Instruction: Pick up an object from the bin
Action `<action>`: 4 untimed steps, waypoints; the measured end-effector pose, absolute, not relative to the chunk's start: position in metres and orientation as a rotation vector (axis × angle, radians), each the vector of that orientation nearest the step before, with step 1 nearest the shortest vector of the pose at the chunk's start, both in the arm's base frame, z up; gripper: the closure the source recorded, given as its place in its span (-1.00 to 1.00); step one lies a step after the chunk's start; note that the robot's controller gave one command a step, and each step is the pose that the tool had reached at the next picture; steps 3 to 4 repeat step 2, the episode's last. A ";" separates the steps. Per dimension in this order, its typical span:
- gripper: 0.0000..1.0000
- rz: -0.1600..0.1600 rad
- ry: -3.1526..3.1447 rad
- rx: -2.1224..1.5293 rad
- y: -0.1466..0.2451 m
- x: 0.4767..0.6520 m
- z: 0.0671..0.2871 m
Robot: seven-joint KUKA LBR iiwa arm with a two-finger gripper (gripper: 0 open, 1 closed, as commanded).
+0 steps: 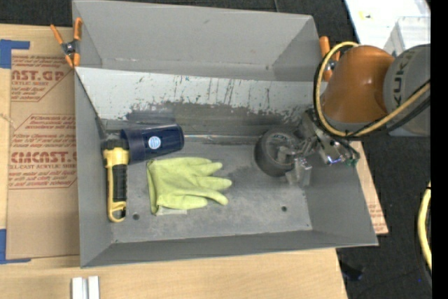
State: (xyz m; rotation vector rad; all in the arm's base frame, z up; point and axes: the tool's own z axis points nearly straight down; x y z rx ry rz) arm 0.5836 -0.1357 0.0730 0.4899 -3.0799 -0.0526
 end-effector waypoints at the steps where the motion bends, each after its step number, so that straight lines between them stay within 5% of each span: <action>1: 1.00 -0.058 -3.082 0.463 -0.135 0.586 0.144; 2: 1.00 -0.055 -3.066 0.590 -0.144 0.588 0.200; 4: 1.00 -0.055 -3.066 0.590 -0.144 0.588 0.200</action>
Offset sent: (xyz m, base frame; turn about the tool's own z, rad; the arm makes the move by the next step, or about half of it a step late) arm 0.0032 -0.0084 0.1241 -0.0642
